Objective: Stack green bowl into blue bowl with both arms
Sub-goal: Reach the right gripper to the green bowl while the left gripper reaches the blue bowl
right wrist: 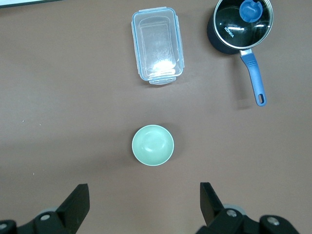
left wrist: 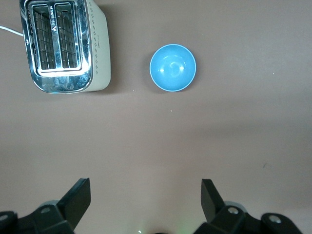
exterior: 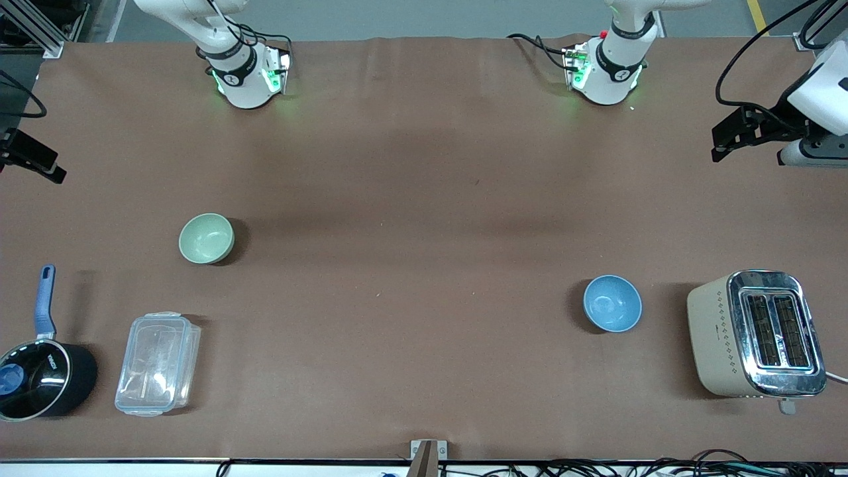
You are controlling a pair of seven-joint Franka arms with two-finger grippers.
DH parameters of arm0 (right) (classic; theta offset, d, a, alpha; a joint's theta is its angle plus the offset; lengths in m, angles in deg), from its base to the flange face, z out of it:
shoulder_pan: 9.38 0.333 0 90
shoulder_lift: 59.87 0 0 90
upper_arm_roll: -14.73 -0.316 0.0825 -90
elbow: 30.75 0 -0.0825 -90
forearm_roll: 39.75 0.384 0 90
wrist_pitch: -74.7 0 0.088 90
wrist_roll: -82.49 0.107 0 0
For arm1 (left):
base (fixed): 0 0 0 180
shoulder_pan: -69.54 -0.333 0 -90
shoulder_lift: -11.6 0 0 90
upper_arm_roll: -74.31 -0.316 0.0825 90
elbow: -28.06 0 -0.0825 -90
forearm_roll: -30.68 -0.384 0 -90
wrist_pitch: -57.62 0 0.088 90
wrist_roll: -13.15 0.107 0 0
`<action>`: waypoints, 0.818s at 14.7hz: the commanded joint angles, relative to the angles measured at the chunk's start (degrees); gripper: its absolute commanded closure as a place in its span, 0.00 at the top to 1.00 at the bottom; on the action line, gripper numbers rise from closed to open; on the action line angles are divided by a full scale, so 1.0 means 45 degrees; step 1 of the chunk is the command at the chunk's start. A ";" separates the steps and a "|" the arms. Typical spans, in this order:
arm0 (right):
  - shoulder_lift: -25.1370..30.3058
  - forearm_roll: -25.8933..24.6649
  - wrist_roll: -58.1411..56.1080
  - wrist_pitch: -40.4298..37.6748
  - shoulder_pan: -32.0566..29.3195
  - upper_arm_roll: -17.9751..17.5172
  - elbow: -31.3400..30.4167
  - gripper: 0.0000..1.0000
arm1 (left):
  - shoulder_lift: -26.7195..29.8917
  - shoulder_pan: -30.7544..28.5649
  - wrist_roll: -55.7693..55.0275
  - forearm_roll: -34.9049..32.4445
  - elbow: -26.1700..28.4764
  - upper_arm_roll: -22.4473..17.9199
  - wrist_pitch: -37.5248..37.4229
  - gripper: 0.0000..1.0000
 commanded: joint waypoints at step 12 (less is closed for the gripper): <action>0.0489 -0.0346 -0.0056 -0.0055 0.0114 -0.0069 -0.1242 1.00 | -0.4276 -0.0043 -0.0109 -0.0124 0.0387 -0.0106 0.3755 1.00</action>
